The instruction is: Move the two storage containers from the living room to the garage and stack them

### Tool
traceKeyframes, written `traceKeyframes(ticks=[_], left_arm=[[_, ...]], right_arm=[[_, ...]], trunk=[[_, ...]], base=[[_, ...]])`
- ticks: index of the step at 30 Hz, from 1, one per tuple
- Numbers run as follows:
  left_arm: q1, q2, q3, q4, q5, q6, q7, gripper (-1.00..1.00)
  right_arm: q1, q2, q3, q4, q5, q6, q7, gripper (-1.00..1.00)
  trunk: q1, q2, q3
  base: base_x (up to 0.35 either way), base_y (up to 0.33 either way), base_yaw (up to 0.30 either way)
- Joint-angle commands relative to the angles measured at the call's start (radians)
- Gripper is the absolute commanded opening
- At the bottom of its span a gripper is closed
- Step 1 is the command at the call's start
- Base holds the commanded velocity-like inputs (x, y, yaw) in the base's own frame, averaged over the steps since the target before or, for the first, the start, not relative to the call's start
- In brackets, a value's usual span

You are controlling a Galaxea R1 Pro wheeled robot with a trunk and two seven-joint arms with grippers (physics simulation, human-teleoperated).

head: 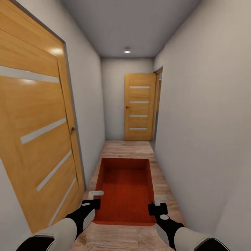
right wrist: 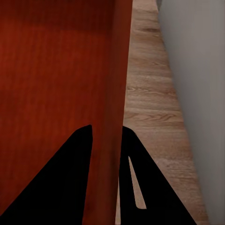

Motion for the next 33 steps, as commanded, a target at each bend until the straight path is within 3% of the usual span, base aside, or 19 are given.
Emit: traceKeyframes(ticks=[1,33], left_arm=[[0.0,0.006,0.002,-0.002,-0.006,0.003,0.011,-1.0],[0.0,0.005,0.001,0.0,-0.005,0.003,0.011,-1.0]], right_arm=[[-0.002,0.001,-0.08,-0.003,0.003,-0.002,0.0,-1.0],[-0.002,0.0,-0.08,-0.003,0.003,0.0,0.0,-1.0]], trunk=[[0.001,-0.002,-0.002],[0.001,-0.002,-0.002]], base=[[0.322,0.0,0.0],[0.322,0.0,0.0]])
